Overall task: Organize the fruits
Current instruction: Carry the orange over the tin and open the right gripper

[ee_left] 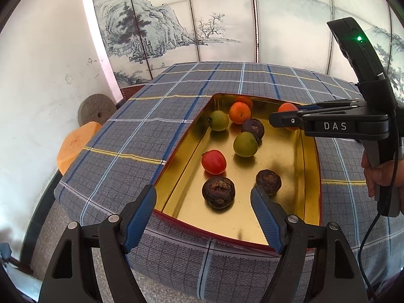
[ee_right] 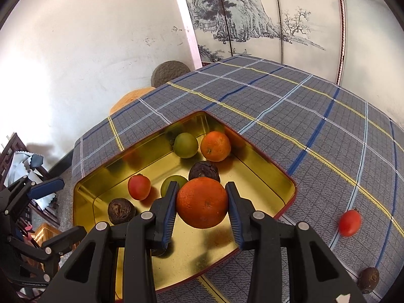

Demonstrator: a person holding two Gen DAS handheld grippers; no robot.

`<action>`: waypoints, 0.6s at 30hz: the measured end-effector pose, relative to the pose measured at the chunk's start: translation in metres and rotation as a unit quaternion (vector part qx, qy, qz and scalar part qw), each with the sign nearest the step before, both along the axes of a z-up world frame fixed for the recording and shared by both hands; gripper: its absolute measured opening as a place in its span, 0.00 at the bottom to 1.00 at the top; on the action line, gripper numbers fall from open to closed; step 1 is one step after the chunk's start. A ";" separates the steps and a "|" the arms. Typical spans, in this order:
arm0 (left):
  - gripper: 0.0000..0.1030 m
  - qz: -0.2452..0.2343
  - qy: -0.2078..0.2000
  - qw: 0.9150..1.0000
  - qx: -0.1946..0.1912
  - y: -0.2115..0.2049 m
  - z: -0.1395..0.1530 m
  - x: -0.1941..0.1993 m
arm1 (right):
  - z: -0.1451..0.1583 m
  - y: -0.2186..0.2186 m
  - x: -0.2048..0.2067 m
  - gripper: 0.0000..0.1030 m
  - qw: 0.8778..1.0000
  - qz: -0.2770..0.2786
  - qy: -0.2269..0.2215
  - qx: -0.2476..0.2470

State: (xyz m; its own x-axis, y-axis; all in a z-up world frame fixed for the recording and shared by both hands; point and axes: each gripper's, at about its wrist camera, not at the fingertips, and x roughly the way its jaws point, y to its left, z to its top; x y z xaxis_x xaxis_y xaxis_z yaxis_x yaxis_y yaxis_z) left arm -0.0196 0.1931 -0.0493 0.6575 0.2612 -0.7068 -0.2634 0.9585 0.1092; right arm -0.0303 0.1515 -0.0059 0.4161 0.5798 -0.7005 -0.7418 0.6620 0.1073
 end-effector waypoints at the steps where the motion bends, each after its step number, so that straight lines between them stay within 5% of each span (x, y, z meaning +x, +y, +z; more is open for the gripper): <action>1: 0.75 0.000 0.001 1.000 0.000 -0.001 0.000 0.000 | 0.001 0.000 0.000 0.35 1.000 0.001 0.000 0.001; 18: 0.76 -0.002 0.006 1.000 -0.002 -0.003 -0.001 0.001 | 0.016 -0.003 -0.008 0.41 0.999 0.006 -0.019 0.026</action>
State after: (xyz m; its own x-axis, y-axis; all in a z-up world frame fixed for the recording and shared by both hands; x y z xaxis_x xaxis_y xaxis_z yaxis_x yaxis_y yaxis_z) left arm -0.0187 0.1905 -0.0508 0.6498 0.2551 -0.7160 -0.2573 0.9602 0.1086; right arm -0.0385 0.1484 0.0102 0.4346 0.6195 -0.6537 -0.7533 0.6479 0.1132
